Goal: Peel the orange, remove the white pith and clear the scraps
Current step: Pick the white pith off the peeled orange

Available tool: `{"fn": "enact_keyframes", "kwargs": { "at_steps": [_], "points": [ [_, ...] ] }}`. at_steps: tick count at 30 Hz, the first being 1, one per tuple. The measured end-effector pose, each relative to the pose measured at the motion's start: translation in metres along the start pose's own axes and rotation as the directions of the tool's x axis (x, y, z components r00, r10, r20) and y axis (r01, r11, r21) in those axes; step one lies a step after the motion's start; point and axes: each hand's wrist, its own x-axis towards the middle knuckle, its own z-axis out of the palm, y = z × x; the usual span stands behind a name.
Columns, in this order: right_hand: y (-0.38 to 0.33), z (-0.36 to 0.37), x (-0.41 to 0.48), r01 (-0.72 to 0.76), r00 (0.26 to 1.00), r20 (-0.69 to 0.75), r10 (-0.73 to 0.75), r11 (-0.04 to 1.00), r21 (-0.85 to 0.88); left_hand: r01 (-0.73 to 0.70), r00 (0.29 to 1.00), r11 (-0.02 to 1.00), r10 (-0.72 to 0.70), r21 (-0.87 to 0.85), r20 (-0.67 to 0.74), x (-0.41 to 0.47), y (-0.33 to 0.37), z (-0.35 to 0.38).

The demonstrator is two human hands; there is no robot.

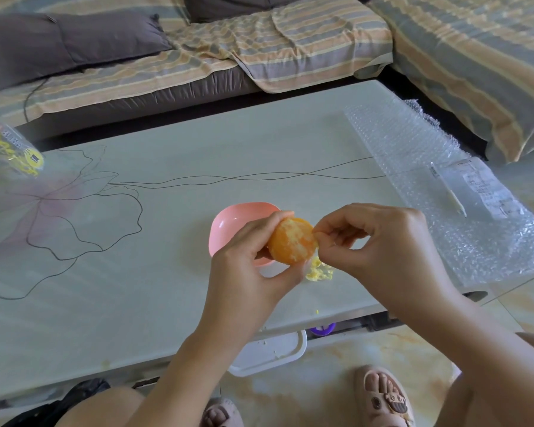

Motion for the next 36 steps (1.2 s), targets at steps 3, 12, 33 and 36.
{"fn": "enact_keyframes", "kwargs": {
  "at_steps": [3, 12, 33, 36],
  "points": [
    [-0.002, -0.002, 0.0, -0.026, 1.0, 0.012, 0.026, 0.999, 0.021, 0.006, 1.0, 0.999, -0.006, -0.032, 0.017, 0.0, 0.0, -0.001],
    [-0.005, -0.007, 0.001, -0.103, 0.994, 0.056, 0.097, 0.988, 0.116, 0.034, 0.995, 0.988, -0.019, -0.154, 0.102, 0.003, 0.003, -0.005],
    [-0.005, 0.0, 0.002, -0.056, 0.994, 0.093, 0.056, 0.998, 0.003, -0.062, 0.997, 0.998, 0.063, -0.022, 0.043, 0.002, 0.0, -0.005],
    [-0.003, 0.004, 0.001, -0.032, 0.997, 0.071, 0.035, 0.999, -0.044, -0.074, 0.996, 0.997, 0.074, -0.01, 0.053, 0.002, -0.001, -0.004]
  ]
}}
